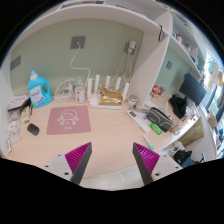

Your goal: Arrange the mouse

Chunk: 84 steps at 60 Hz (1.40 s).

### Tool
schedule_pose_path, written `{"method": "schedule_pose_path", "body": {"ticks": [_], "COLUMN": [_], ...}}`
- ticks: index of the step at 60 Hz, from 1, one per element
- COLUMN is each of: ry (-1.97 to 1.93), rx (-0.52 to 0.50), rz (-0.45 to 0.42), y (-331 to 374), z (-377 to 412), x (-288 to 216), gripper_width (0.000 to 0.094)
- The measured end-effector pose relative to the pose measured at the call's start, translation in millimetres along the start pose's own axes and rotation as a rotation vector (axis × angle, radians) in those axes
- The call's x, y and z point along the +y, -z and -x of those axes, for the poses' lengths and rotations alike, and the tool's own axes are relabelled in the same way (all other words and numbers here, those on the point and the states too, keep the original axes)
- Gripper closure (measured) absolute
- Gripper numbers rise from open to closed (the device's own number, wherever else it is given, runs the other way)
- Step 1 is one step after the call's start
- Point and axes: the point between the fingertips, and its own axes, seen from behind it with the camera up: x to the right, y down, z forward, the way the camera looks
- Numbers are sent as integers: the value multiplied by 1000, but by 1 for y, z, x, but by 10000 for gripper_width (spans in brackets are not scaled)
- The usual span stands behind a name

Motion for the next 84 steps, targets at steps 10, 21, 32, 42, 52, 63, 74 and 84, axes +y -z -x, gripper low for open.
{"method": "schedule_pose_path", "body": {"ticks": [10, 21, 32, 42, 52, 63, 74, 84], "ry": [12, 27, 72, 125, 166, 236, 275, 255], "rx": [38, 42, -105, -263, -353, -372, -395, -425], "rz": [-6, -3, 16, -27, -93, -100, -123, -117], "y": [2, 0, -6, -29, -69, -120, -150, -175], "z": [5, 48, 165, 289, 383, 438, 462, 469], "x": [16, 65, 101, 92, 62, 37, 7, -10], "gripper_width": [88, 89, 87, 85, 88, 88, 95, 181]}}
